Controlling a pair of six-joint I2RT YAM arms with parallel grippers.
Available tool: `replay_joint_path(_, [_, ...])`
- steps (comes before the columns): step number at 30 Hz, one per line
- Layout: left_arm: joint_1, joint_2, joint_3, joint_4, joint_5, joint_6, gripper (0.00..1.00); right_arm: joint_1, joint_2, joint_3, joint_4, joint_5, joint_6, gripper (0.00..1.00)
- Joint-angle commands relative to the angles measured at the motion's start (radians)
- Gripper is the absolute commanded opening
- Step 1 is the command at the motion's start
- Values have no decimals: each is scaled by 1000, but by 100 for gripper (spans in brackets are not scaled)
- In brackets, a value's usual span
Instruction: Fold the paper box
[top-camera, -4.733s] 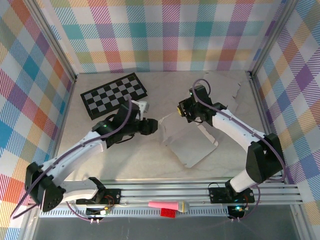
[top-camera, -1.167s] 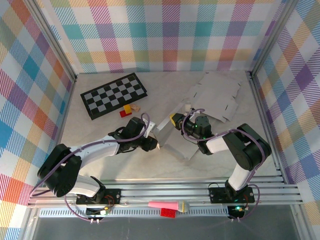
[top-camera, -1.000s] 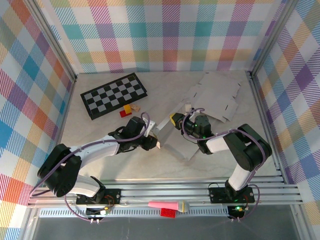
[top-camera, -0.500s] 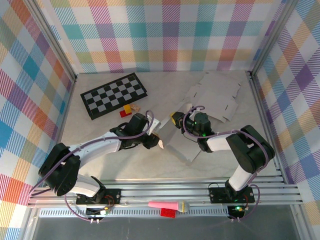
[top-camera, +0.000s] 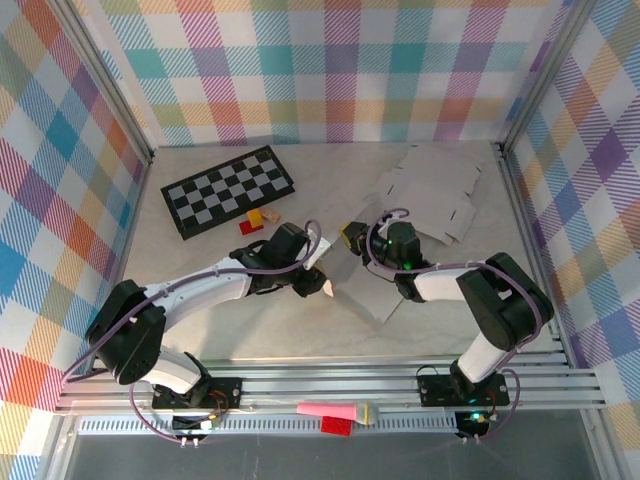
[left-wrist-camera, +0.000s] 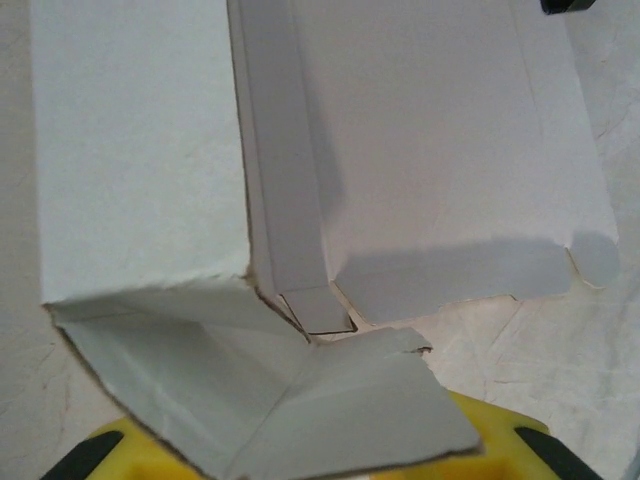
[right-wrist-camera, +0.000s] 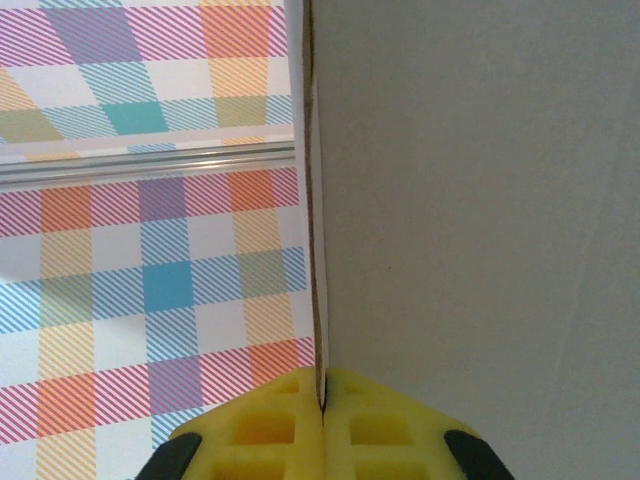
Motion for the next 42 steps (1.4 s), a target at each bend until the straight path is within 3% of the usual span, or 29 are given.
replay_joint_path(1, [-11,13,30,-32,-45,25,30,7,-25,35,-20,-2,-2,0])
replay_joint_path(10, [-11,43,35,0,-94,-51,29,7,-9,20,21,5,3,0])
replay_joint_path(21, [-13,50,-34,173,-191,-196,30,15,12,-17,78,31,22,0])
replay_joint_path(42, [-45,93,-93,318,-338,-321,27,104,171,-65,355,207,-2,0])
